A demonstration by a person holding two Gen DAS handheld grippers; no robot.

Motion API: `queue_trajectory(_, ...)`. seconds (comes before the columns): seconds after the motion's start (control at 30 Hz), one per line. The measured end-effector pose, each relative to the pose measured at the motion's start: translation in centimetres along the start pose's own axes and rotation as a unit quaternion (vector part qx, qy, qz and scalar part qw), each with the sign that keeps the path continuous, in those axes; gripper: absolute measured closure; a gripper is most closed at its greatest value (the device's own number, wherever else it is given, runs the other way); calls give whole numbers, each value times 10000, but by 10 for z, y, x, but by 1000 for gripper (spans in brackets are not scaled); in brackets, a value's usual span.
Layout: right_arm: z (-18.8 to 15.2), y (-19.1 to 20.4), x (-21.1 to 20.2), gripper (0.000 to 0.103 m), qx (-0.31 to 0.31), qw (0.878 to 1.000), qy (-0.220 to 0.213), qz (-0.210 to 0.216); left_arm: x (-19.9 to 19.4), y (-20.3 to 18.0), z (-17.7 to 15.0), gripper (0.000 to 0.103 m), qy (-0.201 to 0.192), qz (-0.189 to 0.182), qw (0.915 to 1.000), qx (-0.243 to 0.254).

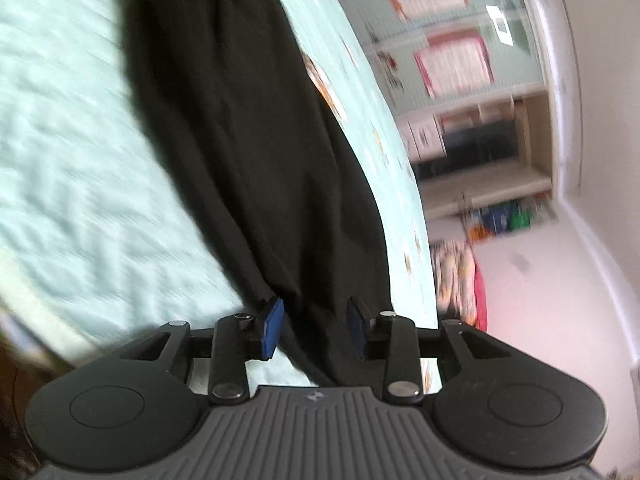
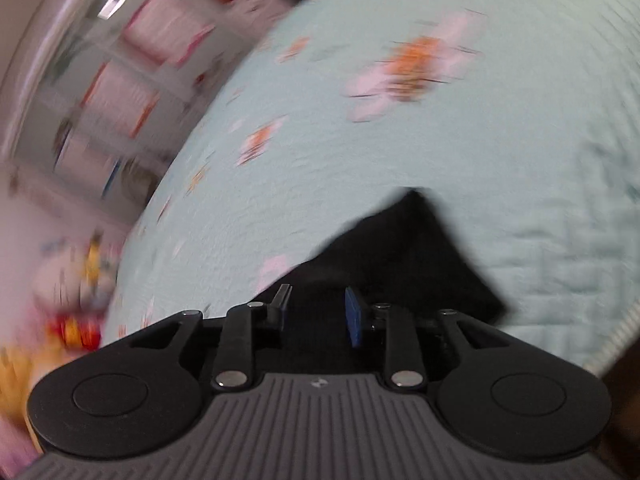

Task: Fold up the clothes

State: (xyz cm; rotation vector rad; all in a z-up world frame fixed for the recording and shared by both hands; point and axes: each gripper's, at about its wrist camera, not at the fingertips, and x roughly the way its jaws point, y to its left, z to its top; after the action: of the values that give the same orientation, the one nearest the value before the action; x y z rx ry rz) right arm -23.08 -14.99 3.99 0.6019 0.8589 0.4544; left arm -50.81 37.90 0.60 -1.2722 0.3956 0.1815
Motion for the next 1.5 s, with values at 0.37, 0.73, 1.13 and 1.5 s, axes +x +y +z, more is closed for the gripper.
queue_trajectory(0.37,-168,224,59,55,-5223,8469,815,575,-18,22,18,64,-509,44,9969,-595)
queue_trajectory(0.73,-257,292,100,52,-6268,7713,816,741,-33,38,23,59,-658,-66,9932,-959)
queue_trajectory(1.13,-302,316,108,44,-7100,7014,347,522,-19,21,35,83,-502,10,9980,-384)
queue_trajectory(1.5,-330,316,114,44,-7605,6489,-100,240,-44,17,43,102,-549,-331,9977,-220)
